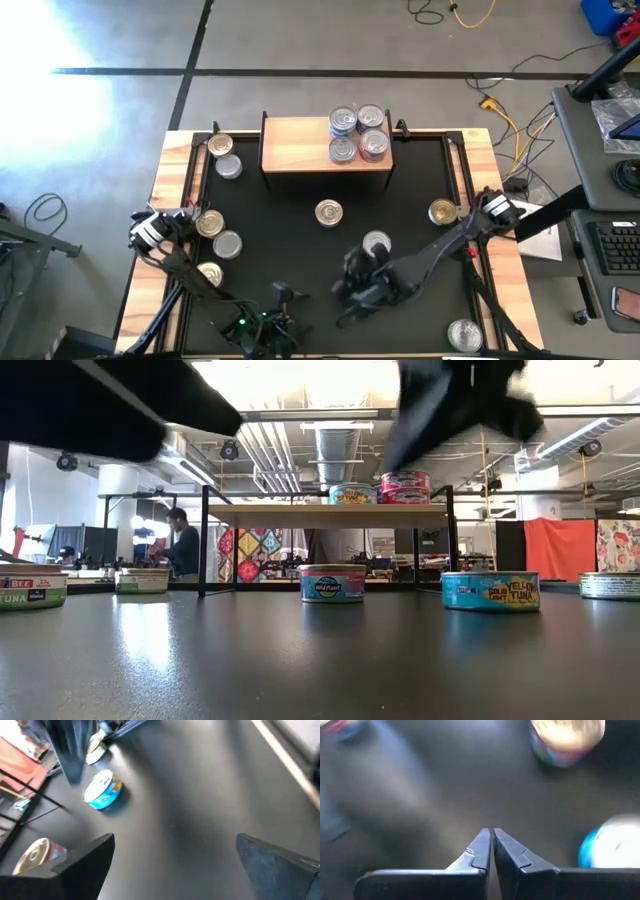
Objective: Stack canned seafood by type on shelf
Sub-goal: Stack the yellow blue tuna can on top of the other yellow tuna can on the shelf
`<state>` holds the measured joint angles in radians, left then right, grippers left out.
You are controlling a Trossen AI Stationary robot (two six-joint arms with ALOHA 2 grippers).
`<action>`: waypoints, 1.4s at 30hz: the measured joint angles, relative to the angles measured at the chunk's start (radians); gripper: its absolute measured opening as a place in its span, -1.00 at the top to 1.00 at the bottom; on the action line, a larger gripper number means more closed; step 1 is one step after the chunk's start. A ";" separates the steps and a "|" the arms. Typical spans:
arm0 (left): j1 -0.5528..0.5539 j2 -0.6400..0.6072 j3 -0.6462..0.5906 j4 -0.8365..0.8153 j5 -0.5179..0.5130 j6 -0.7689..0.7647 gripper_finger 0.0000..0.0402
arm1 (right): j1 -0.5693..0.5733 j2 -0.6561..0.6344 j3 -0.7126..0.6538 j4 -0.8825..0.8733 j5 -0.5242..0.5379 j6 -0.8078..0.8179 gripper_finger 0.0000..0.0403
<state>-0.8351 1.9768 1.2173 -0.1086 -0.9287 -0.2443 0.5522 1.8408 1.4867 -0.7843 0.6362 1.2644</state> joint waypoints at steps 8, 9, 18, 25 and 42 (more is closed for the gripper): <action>0.016 0.058 0.112 -0.179 -0.006 -0.079 -0.98 | 0.075 0.041 0.207 -0.580 -0.022 -0.092 0.94; 0.015 0.061 0.117 -0.180 -0.006 -0.080 -0.98 | 0.080 0.042 0.208 -0.629 -0.072 -0.095 0.94; 0.017 0.065 0.115 -0.181 -0.006 -0.082 -0.98 | 0.113 0.027 0.040 -0.785 -0.170 -0.013 0.94; 0.017 0.064 0.115 -0.188 -0.007 -0.079 -0.98 | 0.110 -0.076 -0.275 -0.786 -0.229 0.155 0.94; 0.118 0.038 -0.122 -0.025 -0.203 -0.202 -0.98 | 0.112 -0.156 -0.549 -0.539 -0.213 0.152 0.94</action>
<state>-0.7174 2.0148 1.0949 -0.1339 -1.1319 -0.4466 0.6637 1.6848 0.9378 -1.3229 0.4234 1.4169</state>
